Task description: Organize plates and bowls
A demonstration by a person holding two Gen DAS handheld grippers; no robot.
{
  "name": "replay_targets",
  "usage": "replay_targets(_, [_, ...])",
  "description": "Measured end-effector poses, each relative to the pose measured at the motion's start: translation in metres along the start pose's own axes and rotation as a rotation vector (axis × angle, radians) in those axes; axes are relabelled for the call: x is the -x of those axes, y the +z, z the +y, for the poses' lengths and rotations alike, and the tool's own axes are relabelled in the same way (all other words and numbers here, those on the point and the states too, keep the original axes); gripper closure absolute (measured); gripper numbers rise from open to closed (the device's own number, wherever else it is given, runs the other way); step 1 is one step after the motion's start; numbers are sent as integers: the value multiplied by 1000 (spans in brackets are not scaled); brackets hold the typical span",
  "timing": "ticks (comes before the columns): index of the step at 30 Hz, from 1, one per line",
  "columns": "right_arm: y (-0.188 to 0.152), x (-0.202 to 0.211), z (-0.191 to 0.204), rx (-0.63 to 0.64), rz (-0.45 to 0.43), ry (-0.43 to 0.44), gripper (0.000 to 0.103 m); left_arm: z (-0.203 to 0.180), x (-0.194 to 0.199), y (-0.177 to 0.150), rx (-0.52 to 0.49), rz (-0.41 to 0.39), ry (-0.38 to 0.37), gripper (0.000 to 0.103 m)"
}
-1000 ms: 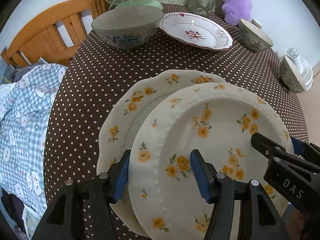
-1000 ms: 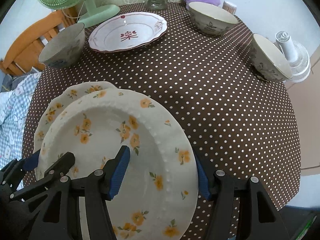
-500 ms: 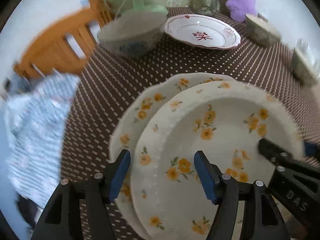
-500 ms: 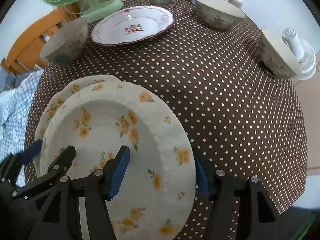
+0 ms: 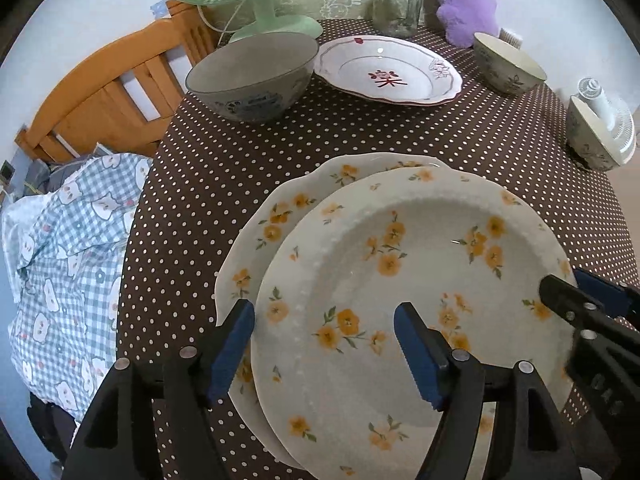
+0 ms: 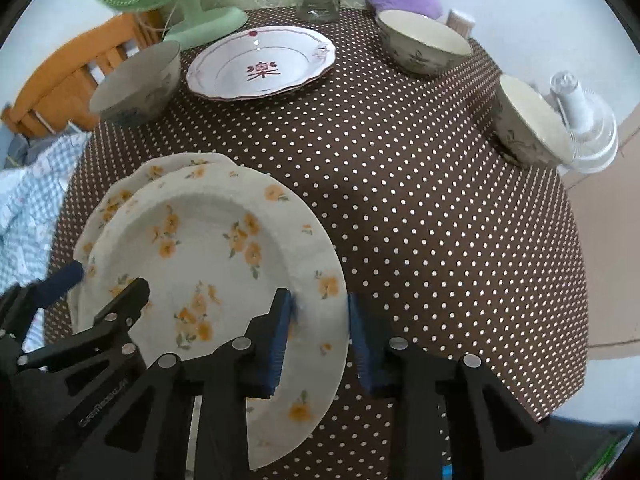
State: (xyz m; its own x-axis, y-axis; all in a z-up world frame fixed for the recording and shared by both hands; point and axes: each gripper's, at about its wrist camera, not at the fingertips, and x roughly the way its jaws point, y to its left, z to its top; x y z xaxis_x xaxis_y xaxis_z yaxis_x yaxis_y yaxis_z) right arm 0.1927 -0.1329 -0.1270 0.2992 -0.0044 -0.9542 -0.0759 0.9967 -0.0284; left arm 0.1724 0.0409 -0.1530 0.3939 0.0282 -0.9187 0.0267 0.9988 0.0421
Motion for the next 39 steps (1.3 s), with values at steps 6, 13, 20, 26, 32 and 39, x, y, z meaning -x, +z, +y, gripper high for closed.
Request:
replay_targets(6, [6, -1, 4, -19, 0, 10, 70, 5, 4, -2, -12, 5, -33, 28])
replay_targets(13, [16, -7, 15, -26, 3, 18, 69, 14, 7, -3, -20, 2, -50, 25])
replay_targets(20, [20, -9, 24, -21, -17, 2, 68, 17, 7, -1, -25, -3, -85, 23])
replay_targets(26, [21, -2, 22, -30, -30, 16, 67, 18, 12, 0, -30, -12, -107, 23])
replay_targets(32, [21, 24, 25, -6, -112, 53, 27, 15, 27, 4, -26, -42, -113, 20])
replay_targets(39, [34, 40, 13, -1, -147, 102, 24, 7, 46, 15, 1, -83, -100, 18])
